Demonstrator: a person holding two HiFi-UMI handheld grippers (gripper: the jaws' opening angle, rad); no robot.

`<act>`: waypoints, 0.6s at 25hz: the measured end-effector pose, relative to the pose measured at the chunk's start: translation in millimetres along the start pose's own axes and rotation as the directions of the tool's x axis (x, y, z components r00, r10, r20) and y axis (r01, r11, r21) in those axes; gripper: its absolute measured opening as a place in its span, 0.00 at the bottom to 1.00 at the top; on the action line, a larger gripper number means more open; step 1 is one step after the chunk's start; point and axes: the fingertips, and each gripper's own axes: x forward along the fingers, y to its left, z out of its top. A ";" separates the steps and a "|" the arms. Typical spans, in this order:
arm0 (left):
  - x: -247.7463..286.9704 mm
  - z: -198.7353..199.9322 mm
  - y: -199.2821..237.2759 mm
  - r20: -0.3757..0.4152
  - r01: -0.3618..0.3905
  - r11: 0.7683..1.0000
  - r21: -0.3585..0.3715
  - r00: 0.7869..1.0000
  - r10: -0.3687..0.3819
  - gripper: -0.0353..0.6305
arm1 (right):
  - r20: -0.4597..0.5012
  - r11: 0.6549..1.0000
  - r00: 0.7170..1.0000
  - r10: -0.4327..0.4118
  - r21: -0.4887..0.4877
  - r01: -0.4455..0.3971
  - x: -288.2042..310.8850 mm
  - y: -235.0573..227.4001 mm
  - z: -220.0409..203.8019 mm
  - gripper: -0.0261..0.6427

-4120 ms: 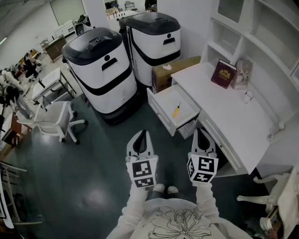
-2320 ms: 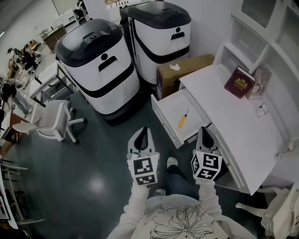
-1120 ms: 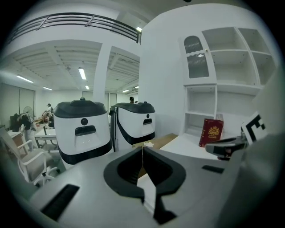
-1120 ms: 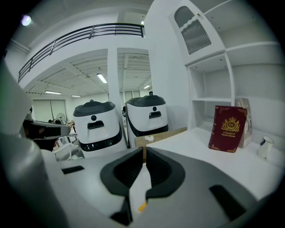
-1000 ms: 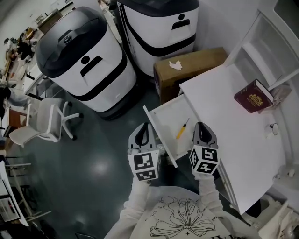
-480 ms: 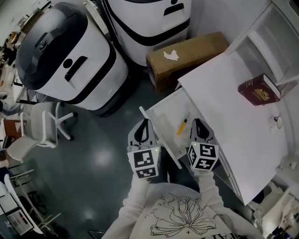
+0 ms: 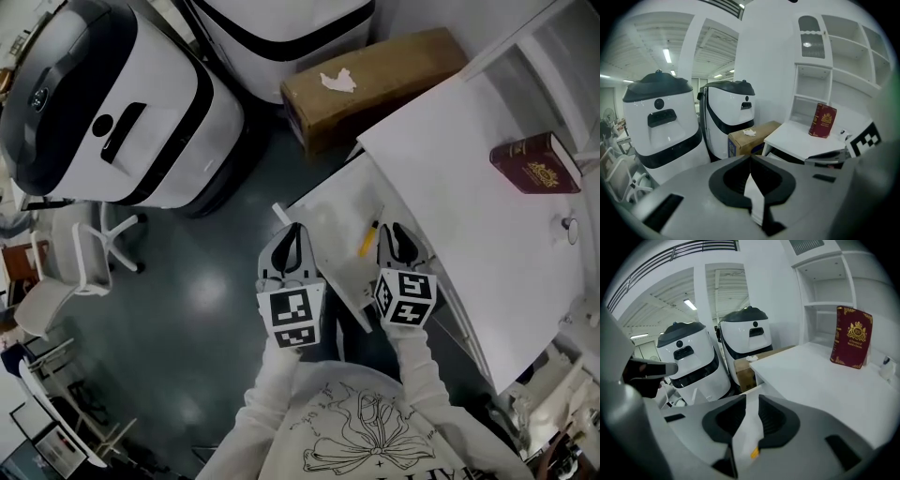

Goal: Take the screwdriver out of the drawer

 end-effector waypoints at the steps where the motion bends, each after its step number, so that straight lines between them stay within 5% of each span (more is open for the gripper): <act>1: 4.2 -1.6 -0.2 -0.006 0.006 1.000 0.003 1.000 -0.006 0.06 | -0.010 1.000 1.000 -0.002 0.008 0.002 4.2 -0.7 -4.0 0.14; 15: 52.1 -18.8 -1.0 -0.065 0.069 0.998 0.012 0.996 -0.068 0.06 | -0.168 0.986 0.983 -0.074 0.135 0.097 61.3 -26.4 -82.0 0.19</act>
